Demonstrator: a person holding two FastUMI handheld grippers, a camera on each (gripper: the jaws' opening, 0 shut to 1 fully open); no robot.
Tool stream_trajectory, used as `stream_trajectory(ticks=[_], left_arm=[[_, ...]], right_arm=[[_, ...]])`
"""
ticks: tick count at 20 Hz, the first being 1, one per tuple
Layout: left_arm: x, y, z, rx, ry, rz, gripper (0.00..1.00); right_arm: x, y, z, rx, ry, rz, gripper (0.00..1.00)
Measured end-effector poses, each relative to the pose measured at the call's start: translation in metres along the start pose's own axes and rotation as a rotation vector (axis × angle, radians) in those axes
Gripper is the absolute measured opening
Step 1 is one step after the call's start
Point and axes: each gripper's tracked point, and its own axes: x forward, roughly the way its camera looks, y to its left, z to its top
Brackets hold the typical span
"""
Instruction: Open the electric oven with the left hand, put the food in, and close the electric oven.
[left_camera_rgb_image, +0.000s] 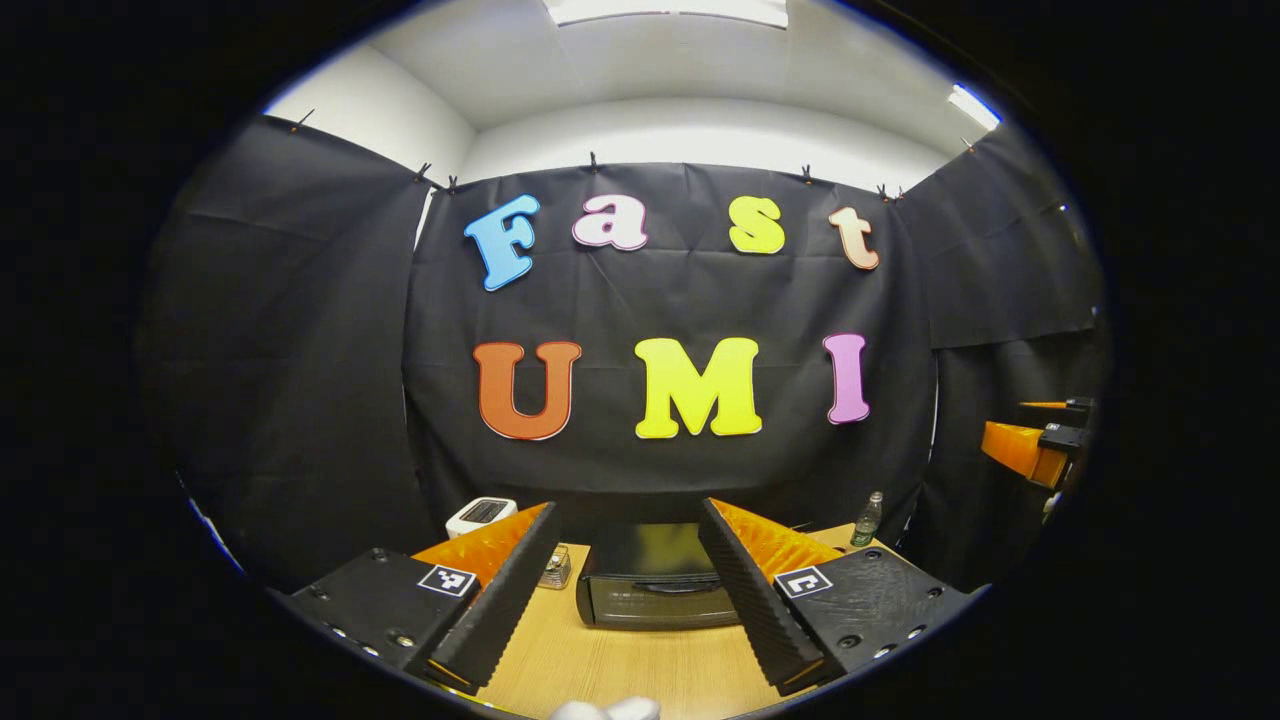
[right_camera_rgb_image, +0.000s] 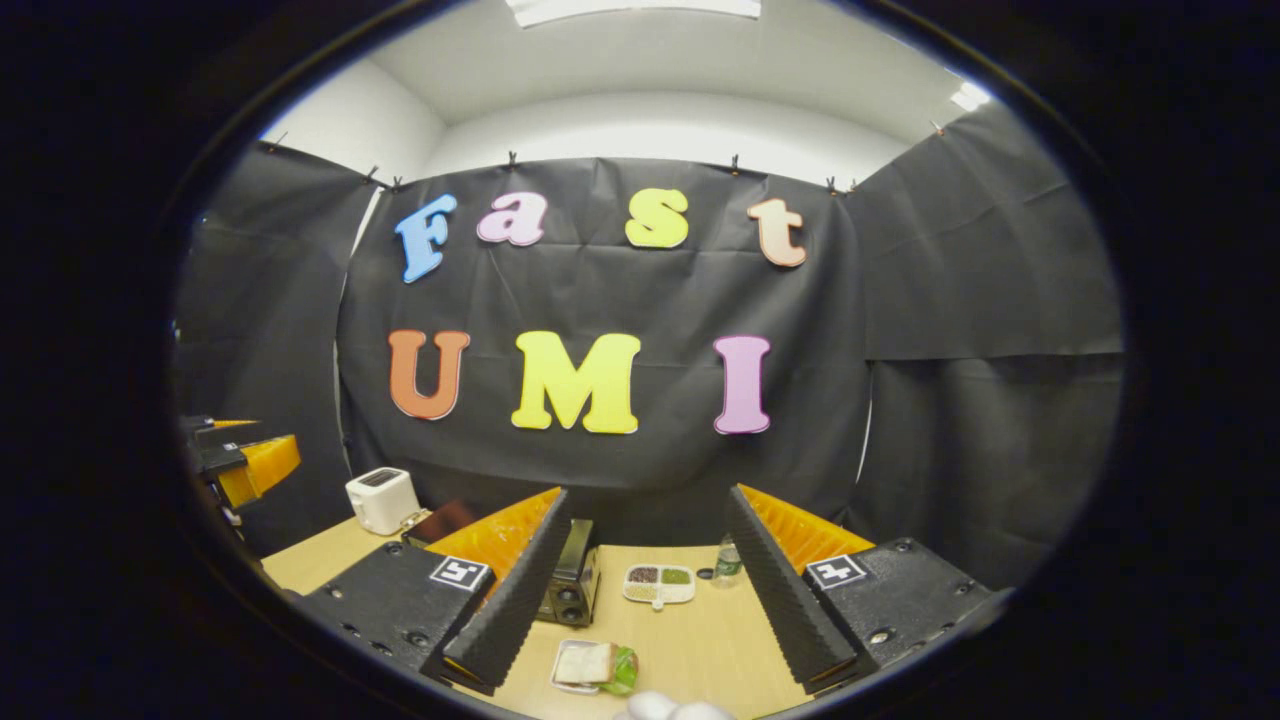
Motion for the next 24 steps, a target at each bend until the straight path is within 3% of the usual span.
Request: stream_trajectory(ticks=[5,7,9,10,11,12,14,18,19,20,21,24], left_arm=[[0.021,-0.009,-0.029,-0.005,0.021,-0.01,0.93],[0.032,-0.017,-0.044,-0.019,0.033,-0.024,0.93],[0.049,-0.028,-0.066,-0.029,0.056,-0.042,0.93],[0.059,-0.033,-0.077,-0.028,0.067,-0.048,0.93],[0.068,-0.036,-0.087,-0.024,0.071,-0.052,0.93],[0.078,-0.041,-0.096,-0.018,0.082,-0.056,0.93],[0.099,-0.051,-0.115,-0.007,0.091,-0.068,0.93],[0.137,-0.065,-0.155,-0.015,0.15,-0.08,0.93],[0.146,-0.066,-0.166,-0.016,0.17,-0.076,0.93],[0.154,-0.068,-0.175,-0.017,0.184,-0.079,0.93],[0.163,-0.07,-0.183,-0.023,0.203,-0.083,0.93],[0.184,-0.076,-0.212,-0.012,0.265,-0.087,0.93]], right_arm=[[0.001,-0.006,-0.007,0.003,0.005,0.004,0.95],[0.002,-0.011,-0.009,0.002,0.004,0.005,1.0],[0.003,-0.019,-0.011,-0.006,0.004,-0.004,0.95],[0.004,-0.023,-0.011,-0.015,0.006,-0.006,1.0],[0.003,-0.028,-0.014,-0.024,0.013,-0.015,0.95],[0.003,-0.035,-0.016,-0.032,0.017,-0.023,1.0],[0.004,-0.046,-0.02,-0.036,0.034,-0.042,0.95],[0.014,-0.067,-0.035,-0.04,0.086,-0.088,0.95],[0.015,-0.073,-0.04,-0.038,0.099,-0.099,1.0],[0.017,-0.077,-0.043,-0.038,0.111,-0.109,0.96],[0.02,-0.08,-0.047,-0.036,0.121,-0.119,1.0],[0.027,-0.084,-0.054,-0.039,0.144,-0.136,0.96]])
